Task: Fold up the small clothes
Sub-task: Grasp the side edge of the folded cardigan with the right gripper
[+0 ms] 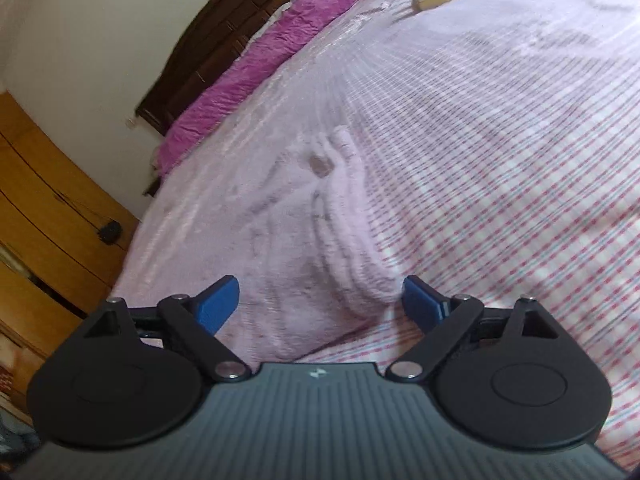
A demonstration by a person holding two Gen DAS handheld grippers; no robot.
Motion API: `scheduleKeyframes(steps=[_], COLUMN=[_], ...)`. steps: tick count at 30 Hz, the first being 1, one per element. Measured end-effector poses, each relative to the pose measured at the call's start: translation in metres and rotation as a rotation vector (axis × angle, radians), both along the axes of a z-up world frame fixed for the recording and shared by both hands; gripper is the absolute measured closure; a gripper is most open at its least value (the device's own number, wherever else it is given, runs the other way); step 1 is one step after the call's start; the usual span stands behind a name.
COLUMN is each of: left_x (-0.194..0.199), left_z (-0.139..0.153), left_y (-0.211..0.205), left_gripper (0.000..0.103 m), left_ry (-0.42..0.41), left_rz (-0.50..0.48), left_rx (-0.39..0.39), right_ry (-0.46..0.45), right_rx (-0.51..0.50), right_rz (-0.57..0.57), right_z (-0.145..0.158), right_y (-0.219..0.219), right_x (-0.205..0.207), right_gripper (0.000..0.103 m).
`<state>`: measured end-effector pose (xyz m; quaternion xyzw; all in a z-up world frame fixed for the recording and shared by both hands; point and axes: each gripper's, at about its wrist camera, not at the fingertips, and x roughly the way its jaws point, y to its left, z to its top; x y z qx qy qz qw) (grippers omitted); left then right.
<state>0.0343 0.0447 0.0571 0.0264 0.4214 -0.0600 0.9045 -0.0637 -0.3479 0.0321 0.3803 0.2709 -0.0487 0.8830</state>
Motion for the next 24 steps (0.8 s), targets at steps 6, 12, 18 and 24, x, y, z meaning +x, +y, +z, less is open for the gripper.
scheduleKeyframes(steps=[6, 12, 18, 24], left_x=[0.0, 0.002, 0.003, 0.004], left_z=[0.0, -0.003, -0.005, -0.005], left_y=[0.001, 0.001, 0.001, 0.001], left_gripper=[0.022, 0.022, 0.022, 0.022], left_ry=[0.006, 0.016, 0.021, 0.016], left_rz=[0.02, 0.031, 0.032, 0.029], left_rx=[-0.009, 0.006, 0.007, 0.016], right_ry=[-0.022, -0.065, -0.069, -0.074], right_rx=[0.049, 0.136, 0.133, 0.104], right_rz=[-0.005, -0.019, -0.014, -0.013], right_z=[-0.004, -0.01, -0.013, -0.017], right_y=[0.002, -0.004, -0.005, -0.004], right_x=[0.011, 0.018, 0.026, 0.034], right_gripper=[0.01, 0.01, 0.01, 0.01])
